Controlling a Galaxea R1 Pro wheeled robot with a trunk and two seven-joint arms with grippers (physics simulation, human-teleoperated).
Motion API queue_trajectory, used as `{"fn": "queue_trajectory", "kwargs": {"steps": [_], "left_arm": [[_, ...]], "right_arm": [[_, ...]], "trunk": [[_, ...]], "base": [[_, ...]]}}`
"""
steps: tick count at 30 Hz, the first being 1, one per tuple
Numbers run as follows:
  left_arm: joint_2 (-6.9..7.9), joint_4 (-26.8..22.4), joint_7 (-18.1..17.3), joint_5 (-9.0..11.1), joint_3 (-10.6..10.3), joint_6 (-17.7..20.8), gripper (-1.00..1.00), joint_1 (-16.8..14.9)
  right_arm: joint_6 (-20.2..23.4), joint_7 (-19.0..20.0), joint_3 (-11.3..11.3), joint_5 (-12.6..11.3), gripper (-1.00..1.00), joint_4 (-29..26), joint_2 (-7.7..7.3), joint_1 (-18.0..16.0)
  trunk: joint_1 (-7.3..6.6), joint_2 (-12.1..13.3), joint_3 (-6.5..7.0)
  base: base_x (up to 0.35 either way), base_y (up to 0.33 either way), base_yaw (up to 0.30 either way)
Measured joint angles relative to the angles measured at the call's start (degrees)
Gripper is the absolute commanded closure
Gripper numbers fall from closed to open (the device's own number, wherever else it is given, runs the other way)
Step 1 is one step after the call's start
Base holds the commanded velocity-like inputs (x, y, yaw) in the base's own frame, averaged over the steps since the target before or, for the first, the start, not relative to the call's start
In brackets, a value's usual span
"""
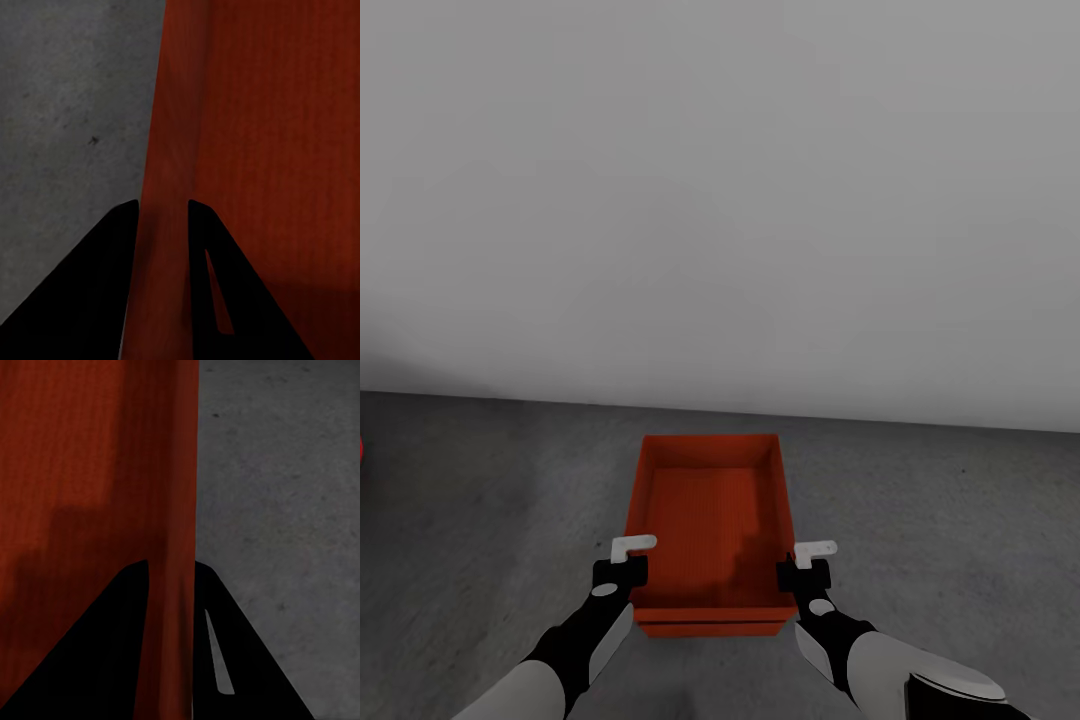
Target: Move the two storage containers from the living room to the garage. In the garage, place one container on the floor and stack the other container on top of it (either order is fine).
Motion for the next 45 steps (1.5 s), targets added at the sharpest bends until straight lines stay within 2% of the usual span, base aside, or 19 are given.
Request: {"fn": "queue_trajectory", "kwargs": {"steps": [6, 12, 18, 29, 36, 45], "left_arm": [[0.01, 0.0, 0.0, 0.0, 0.0, 0.0, 1.00, 0.0], [0.04, 0.0, 0.0, 0.0, -0.1, 0.0, 1.00, 0.0], [0.04, 0.0, 0.0, 0.0, -0.2, 0.0, 1.00, 0.0], [0.04, 0.0, 0.0, 0.0, -0.1, 0.0, 1.00, 0.0], [0.04, 0.0, 0.0, 0.1, -0.2, 0.0, 1.00, 0.0], [0.04, 0.0, 0.0, 0.0, -0.1, 0.0, 1.00, 0.0]], "right_arm": [[0.0, 0.0, 0.0, 0.0, 1.00, 0.0, 0.00, 0.0], [0.0, 0.0, 0.0, 0.0, 1.00, 0.0, 0.00, 0.0], [0.0, 0.0, 0.0, 0.0, 1.00, 0.0, 0.00, 0.0], [0.0, 0.0, 0.0, -0.1, 1.00, 0.0, 0.00, 0.0], [0.0, 0.0, 0.0, 0.0, 1.00, 0.0, 0.00, 0.0], [0.0, 0.0, 0.0, 0.0, 1.00, 0.0, 0.00, 0.0]], "trunk": [[1.32, -2.4, -1.08], [1.32, -2.4, -1.08], [2.64, -4.8, -2.16], [2.64, -4.8, -2.16], [4.17, -7.6, -3.41], [4.18, -7.6, -3.42]], "base": [[0.000, 0.000, 0.000], [0.000, 0.000, 0.000], [0.000, 0.000, 0.000], [0.000, 0.000, 0.000], [0.000, 0.000, 0.000], [0.000, 0.000, 0.000]]}}
